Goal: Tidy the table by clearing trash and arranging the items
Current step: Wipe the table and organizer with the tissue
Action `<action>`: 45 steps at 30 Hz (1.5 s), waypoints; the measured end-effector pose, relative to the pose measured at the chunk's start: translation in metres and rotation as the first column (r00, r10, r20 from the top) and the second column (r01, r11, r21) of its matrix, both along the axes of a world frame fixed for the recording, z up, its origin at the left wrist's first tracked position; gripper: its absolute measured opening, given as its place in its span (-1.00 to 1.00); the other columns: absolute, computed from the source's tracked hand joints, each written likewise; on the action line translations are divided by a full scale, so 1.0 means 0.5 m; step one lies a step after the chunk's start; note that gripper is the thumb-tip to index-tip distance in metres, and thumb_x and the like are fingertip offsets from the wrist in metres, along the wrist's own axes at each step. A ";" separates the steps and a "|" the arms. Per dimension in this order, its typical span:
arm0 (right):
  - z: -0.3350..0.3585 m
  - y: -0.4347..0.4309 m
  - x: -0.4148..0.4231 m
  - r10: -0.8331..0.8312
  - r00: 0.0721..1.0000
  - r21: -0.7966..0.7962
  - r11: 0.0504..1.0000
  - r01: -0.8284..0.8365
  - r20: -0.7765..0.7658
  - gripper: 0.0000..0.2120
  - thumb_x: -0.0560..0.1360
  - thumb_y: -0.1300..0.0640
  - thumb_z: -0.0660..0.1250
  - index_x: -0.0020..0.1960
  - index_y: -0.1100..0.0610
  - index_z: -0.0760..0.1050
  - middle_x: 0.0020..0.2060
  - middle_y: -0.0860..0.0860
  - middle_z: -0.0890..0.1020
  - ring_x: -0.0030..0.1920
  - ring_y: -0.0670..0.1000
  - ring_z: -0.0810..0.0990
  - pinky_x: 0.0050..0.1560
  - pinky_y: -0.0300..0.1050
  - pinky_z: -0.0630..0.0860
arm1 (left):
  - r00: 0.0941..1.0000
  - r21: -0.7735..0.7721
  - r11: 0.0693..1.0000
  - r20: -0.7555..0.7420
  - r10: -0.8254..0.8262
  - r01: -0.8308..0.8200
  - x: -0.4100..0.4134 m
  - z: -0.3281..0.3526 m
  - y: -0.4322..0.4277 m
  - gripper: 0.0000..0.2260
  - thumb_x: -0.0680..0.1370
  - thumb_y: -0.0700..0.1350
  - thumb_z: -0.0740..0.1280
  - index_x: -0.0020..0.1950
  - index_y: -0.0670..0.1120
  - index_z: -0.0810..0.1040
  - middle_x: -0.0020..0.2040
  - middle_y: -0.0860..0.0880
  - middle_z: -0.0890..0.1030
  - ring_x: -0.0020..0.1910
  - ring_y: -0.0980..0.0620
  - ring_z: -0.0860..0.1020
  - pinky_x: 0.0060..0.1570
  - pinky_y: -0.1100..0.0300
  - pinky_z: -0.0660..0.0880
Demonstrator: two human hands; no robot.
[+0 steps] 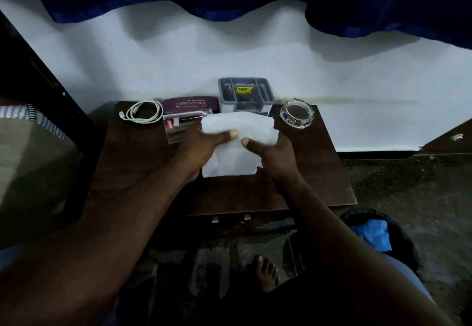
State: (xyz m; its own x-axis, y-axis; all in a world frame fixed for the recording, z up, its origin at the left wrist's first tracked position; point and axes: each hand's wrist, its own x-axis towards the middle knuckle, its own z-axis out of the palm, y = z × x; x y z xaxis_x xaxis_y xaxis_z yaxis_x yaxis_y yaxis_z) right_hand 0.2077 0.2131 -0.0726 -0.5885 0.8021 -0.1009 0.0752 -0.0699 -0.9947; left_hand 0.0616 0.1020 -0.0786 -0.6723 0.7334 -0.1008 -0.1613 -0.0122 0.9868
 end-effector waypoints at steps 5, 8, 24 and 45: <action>-0.034 -0.002 0.008 -0.063 0.983 0.032 0.998 0.058 0.175 -0.67 0.42 0.21 0.60 0.17 0.17 0.68 0.07 0.10 0.75 0.07 0.07 0.73 0.19 0.18 0.64 | 0.999 -0.146 0.989 -0.003 0.034 -0.034 0.015 -0.031 0.004 -0.74 0.42 -0.19 0.60 0.03 0.07 0.69 -0.05 0.17 0.74 -0.01 0.17 0.71 -0.01 0.19 0.64; -0.022 0.007 -0.004 -0.096 0.980 0.022 0.995 0.093 0.175 -0.65 0.41 0.13 0.61 0.16 0.14 0.69 0.05 0.07 0.76 0.05 0.05 0.74 0.17 0.14 0.65 | 0.996 -0.169 0.983 -0.071 0.057 -0.068 0.012 -0.016 0.018 -0.84 0.43 -0.04 0.60 -0.06 0.12 0.69 -0.14 0.24 0.73 -0.09 0.22 0.71 -0.11 0.28 0.61; -0.002 0.024 0.006 0.134 0.940 -0.304 0.952 -0.035 0.314 -0.71 0.48 0.07 0.56 0.09 0.25 0.69 -0.06 0.10 0.77 -0.14 0.05 0.77 -0.23 -0.14 0.68 | 0.904 -0.334 0.934 0.427 0.032 0.125 0.007 0.024 0.003 -0.73 0.54 -0.08 0.48 0.20 -0.16 0.67 0.07 -0.18 0.73 -0.03 -0.17 0.72 -0.01 -0.13 0.66; 0.025 0.048 0.028 0.183 0.825 -0.104 0.983 -0.151 0.535 -0.82 0.39 0.35 0.54 -0.06 0.17 0.63 -0.15 0.06 0.72 -0.18 0.07 0.69 -0.32 -0.16 0.58 | 0.888 -0.435 0.892 0.450 0.097 0.123 0.027 0.038 -0.011 -0.78 0.52 -0.19 0.40 0.17 -0.09 0.61 0.09 -0.13 0.68 -0.09 -0.09 0.64 -0.11 0.07 0.59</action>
